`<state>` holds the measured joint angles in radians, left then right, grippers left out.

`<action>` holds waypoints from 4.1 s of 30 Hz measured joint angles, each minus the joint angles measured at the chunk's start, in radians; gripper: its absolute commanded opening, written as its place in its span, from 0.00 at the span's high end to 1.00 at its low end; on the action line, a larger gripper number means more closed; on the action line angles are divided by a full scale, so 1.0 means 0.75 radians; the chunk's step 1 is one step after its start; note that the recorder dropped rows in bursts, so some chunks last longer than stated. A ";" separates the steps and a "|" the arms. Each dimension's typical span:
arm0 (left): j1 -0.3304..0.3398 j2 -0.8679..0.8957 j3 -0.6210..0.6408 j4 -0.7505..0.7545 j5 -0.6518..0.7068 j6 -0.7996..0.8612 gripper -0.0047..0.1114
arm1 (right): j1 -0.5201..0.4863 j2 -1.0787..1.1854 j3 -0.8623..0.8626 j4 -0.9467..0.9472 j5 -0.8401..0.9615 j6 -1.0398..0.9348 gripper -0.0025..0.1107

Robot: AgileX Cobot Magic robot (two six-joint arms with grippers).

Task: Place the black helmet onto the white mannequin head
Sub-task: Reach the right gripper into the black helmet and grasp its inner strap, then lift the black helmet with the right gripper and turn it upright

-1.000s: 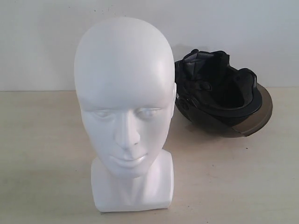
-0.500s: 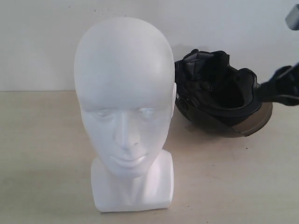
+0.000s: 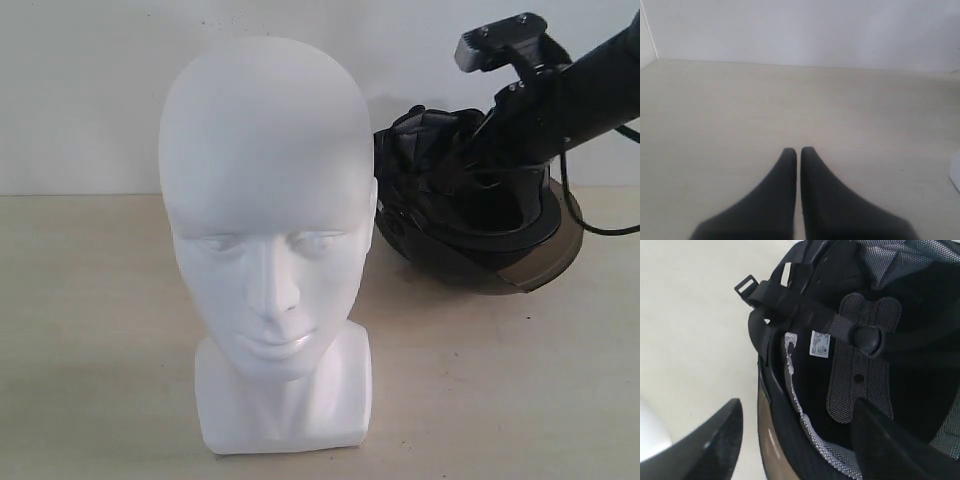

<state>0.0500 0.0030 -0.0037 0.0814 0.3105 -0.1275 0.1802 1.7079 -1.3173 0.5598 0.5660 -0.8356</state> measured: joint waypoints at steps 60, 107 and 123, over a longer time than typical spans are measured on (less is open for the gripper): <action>0.000 0.000 0.000 0.000 0.000 0.000 0.92 | 0.134 0.533 -0.211 -0.053 -0.348 -0.043 0.98; 0.000 0.000 0.000 0.000 0.000 0.000 0.92 | -0.283 -0.566 0.345 0.607 0.397 0.284 0.98; 0.000 0.000 0.000 0.000 0.000 0.000 0.92 | -0.467 -0.643 0.503 1.113 0.684 0.073 0.98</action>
<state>0.0500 0.0030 -0.0037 0.0814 0.3105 -0.1275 -0.1700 1.2254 -0.9399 1.3944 1.0791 -0.7806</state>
